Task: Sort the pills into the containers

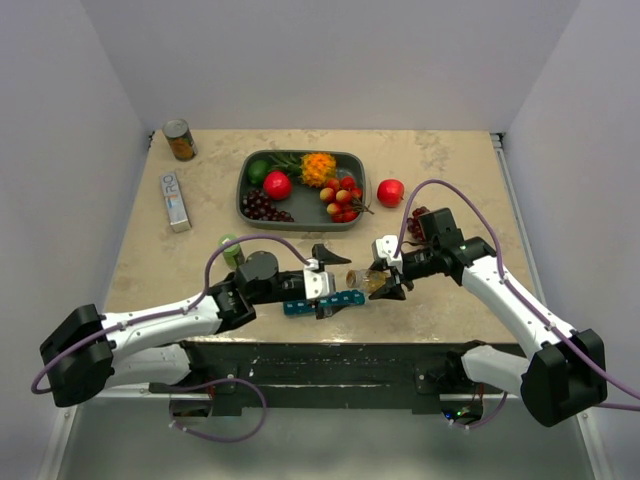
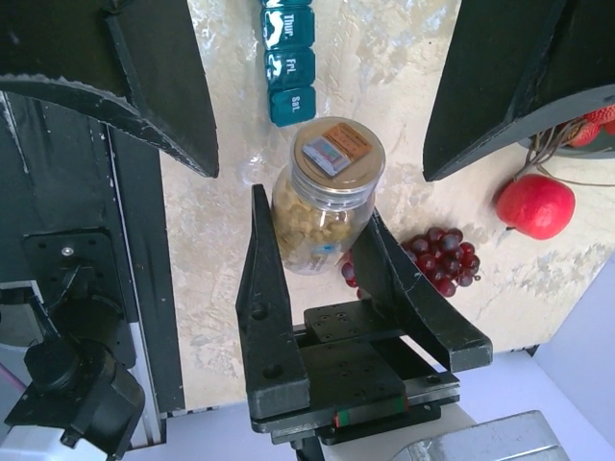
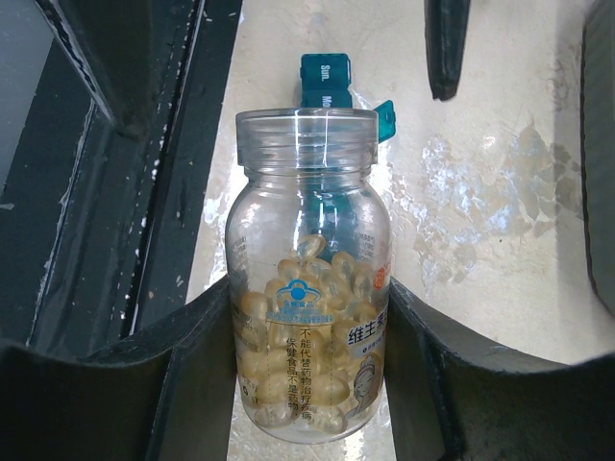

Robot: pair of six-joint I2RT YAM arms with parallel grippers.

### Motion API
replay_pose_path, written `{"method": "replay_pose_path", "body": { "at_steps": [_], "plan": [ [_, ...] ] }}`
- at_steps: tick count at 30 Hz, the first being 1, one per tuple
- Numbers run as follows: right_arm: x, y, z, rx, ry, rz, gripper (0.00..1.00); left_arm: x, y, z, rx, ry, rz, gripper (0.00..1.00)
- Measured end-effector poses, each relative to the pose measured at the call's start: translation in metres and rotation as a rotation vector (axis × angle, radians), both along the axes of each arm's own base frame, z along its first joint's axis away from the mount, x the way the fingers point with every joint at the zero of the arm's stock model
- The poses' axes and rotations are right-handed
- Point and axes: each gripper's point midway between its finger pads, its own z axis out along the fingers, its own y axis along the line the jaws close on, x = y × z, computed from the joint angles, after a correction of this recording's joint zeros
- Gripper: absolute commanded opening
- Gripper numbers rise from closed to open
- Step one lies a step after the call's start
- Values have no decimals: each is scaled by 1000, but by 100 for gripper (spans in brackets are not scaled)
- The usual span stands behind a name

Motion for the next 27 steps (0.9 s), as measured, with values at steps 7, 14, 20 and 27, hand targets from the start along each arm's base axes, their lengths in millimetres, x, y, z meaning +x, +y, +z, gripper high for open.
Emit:
{"method": "replay_pose_path", "body": {
  "at_steps": [7,14,20,27],
  "plan": [
    [-1,0,0,1,0,3,0,7,-9,-8,45,3,-2,76],
    [-2,1,1,8,3,7,0,10,-9,-16,78,19,13,51],
    [-3,1,1,11,6,11,0,12,-9,-15,73,50,33,21],
    [-2,1,1,11,8,9,0,11,-9,-14,39,263,97,0]
  ]
}}
